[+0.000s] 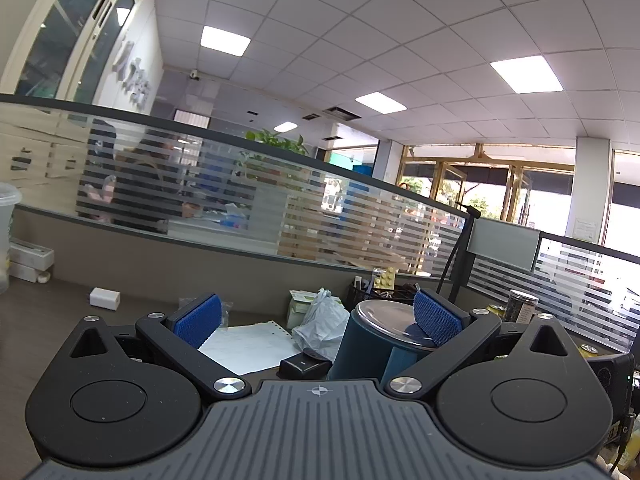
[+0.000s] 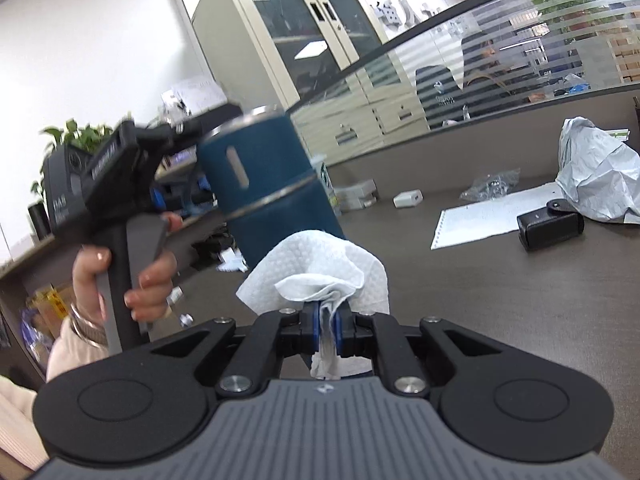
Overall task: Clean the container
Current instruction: 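Keep wiping the thermos body with the tissue in the right gripper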
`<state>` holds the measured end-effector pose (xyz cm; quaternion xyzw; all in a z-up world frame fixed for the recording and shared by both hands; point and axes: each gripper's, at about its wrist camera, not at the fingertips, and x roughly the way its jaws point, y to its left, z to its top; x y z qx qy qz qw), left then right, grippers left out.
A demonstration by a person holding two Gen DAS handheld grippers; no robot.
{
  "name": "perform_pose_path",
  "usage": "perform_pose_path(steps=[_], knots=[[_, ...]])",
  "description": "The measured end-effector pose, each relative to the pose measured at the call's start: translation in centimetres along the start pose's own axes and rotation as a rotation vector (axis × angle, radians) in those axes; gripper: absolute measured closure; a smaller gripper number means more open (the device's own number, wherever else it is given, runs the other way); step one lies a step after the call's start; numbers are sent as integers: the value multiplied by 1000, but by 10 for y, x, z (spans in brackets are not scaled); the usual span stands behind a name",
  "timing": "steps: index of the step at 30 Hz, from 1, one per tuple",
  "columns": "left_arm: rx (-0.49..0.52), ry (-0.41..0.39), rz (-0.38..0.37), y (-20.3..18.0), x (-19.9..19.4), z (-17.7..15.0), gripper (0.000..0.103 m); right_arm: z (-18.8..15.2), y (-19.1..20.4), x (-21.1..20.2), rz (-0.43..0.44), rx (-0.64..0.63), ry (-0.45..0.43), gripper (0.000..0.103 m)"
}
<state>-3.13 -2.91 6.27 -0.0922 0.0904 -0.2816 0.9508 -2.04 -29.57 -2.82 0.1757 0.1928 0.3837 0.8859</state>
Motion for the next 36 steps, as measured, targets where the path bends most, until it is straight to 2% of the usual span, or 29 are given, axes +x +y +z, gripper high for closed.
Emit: perform_pose_path(steps=[15, 23, 36], knots=[[-10, 1, -7, 2, 1, 1, 0, 17, 12, 4, -88, -44, -97, 91], [-9, 1, -10, 3, 2, 1, 0, 7, 5, 16, -142, -42, -67, 91], [-12, 1, -9, 16, -3, -1, 0, -1, -1, 24, -169, 2, -49, 91]])
